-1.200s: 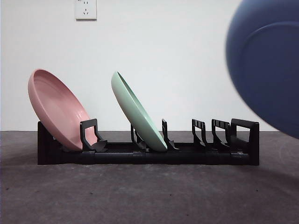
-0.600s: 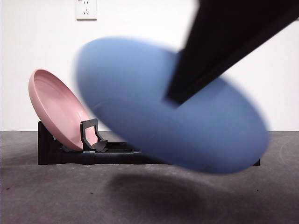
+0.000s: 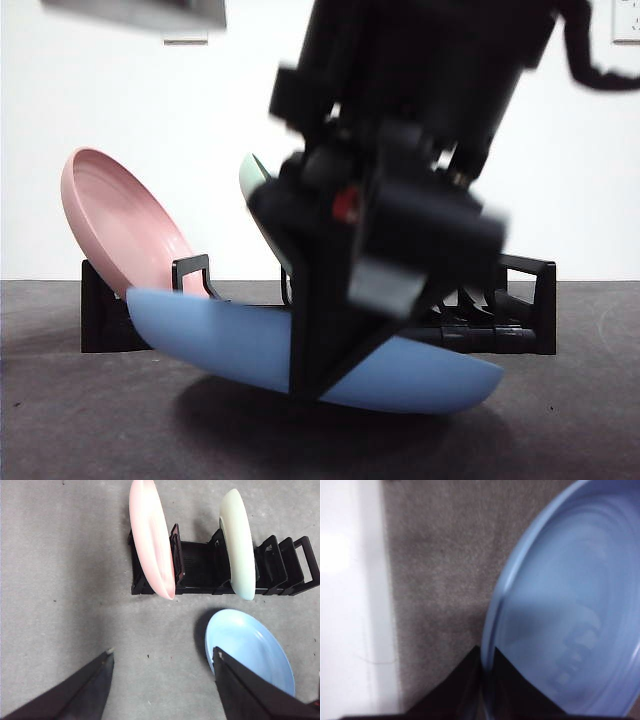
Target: Place the plate
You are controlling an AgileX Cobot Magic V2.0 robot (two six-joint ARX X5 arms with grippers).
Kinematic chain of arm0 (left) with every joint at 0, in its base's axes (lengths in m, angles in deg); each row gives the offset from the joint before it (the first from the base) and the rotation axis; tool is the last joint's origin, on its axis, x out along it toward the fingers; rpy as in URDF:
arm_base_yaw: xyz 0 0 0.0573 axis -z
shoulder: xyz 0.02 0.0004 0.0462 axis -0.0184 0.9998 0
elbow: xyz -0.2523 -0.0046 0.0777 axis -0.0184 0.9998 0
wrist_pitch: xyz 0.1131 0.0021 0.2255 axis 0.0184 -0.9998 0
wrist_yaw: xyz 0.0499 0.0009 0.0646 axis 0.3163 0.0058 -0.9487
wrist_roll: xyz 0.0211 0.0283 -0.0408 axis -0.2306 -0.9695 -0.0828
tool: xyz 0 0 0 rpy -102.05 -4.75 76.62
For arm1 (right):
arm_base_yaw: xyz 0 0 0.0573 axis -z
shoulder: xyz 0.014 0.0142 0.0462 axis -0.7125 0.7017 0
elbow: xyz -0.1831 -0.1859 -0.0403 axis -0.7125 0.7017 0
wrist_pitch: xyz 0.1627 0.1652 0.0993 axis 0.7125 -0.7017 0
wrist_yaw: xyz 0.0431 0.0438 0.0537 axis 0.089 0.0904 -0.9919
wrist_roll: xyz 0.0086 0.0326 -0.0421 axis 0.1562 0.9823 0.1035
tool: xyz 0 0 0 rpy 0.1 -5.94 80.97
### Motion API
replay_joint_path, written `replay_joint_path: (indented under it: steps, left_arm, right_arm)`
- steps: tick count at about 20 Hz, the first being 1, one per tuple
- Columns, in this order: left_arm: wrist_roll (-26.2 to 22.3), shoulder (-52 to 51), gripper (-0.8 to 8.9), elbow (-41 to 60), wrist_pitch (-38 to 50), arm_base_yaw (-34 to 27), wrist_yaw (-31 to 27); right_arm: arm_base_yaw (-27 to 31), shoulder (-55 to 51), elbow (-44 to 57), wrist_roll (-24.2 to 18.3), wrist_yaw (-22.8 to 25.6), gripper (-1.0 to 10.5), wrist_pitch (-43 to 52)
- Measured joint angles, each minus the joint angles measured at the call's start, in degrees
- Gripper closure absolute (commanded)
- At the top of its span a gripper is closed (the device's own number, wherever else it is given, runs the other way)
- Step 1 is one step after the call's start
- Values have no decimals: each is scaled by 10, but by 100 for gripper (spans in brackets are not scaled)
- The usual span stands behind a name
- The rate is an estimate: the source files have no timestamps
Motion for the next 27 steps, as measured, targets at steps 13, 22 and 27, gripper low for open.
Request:
replay_joint_path:
  steps: [13, 22, 27]
  left_arm:
    - [-6, 0, 501, 0, 0, 0, 0]
    - [1, 2, 501, 0, 0, 0, 0]
    - [10, 49, 501, 0, 35, 20, 0]
  right_arm:
    - [29, 43, -4, 33, -2, 713, -8]
    - [63, -100, -85, 191, -125, 714, -72]
    - [216, -250, -85, 234, -103, 714, -104]
